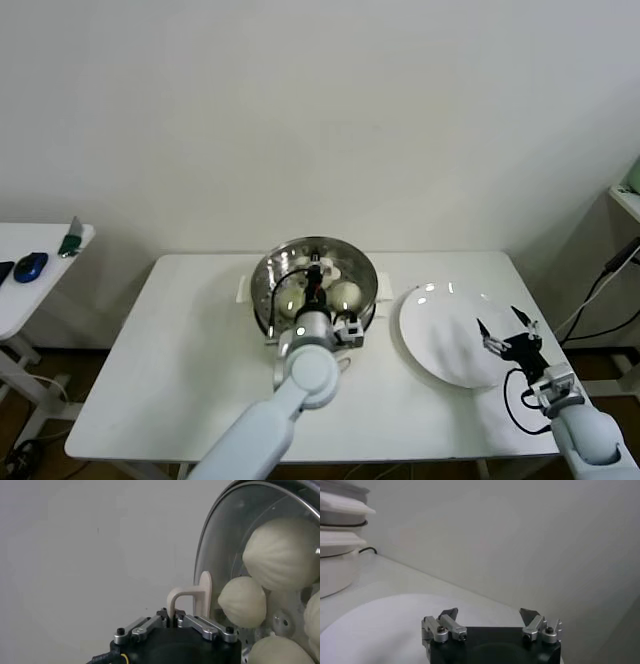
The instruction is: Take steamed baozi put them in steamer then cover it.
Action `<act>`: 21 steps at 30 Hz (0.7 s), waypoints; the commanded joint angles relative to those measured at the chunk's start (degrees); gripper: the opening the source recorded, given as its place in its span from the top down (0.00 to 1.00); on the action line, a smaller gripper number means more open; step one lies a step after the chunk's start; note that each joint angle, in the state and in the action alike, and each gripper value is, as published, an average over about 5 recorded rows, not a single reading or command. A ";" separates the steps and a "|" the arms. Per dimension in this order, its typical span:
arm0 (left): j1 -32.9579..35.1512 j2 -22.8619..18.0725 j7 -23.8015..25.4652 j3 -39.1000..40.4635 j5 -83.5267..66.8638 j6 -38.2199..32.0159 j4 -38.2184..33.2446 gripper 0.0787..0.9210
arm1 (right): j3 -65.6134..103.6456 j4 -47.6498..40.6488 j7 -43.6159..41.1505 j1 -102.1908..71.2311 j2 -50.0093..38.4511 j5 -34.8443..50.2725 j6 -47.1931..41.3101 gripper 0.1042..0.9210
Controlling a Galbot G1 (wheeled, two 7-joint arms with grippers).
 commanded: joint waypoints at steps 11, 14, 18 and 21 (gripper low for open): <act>0.46 0.95 -0.81 -0.08 -3.02 2.81 -0.74 0.89 | 0.11 0.25 -0.35 0.08 0.41 -0.29 -0.05 0.12; 0.68 1.67 -0.66 -0.21 -3.70 2.81 -1.95 0.82 | 0.15 0.25 -0.42 0.09 0.43 -0.29 -0.06 0.12; 1.21 2.95 -0.68 -0.20 -5.38 2.81 -4.88 0.67 | 0.18 0.28 -0.49 0.13 0.41 -0.25 -0.21 0.12; 1.95 3.85 -0.69 -0.28 -6.36 2.81 -7.53 0.57 | 0.19 0.42 -0.46 0.19 0.41 -0.14 -0.65 0.12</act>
